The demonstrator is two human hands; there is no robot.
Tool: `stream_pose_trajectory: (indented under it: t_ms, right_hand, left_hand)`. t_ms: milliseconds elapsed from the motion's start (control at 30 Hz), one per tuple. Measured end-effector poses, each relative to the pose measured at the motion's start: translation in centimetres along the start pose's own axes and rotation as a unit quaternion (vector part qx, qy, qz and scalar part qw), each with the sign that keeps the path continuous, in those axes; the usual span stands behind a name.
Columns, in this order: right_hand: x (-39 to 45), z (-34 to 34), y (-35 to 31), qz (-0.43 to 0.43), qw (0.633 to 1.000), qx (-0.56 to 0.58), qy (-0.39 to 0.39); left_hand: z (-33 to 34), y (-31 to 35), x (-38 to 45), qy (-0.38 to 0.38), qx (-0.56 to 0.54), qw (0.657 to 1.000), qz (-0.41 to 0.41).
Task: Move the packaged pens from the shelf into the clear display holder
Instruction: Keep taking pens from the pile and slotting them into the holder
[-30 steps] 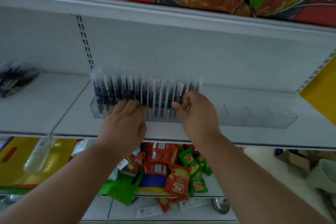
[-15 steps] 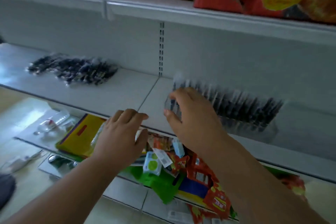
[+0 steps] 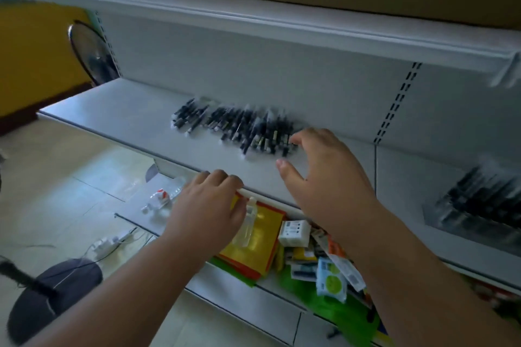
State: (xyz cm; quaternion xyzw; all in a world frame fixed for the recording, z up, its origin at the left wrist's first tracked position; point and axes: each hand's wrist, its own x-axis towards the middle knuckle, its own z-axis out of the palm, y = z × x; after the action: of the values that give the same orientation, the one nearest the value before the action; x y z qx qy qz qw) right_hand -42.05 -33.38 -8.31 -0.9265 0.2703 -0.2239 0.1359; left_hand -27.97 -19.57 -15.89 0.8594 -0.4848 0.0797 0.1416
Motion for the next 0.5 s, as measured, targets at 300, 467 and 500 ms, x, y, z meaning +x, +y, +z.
stream_pose_trajectory:
  t_ms: [300,467,500]
  right_hand:
    - [7.0,5.6,-1.2,-0.010,1.000,0.013,-0.021]
    - [11.6,8.2,-4.1,-0.024,0.999,0.013,-0.032]
    - [12.6,8.8,-4.7,-0.028,0.999,0.012,-0.029]
  left_hand:
    - [2.5,-5.9,5.5,0.005,-0.041,0.999,-0.032]
    - [1.7,-10.9,8.2,-0.007,-0.032,0.998,-0.060]
    - [1.8,-11.9,9.0,-0.005,-0.041,0.997,-0.062]
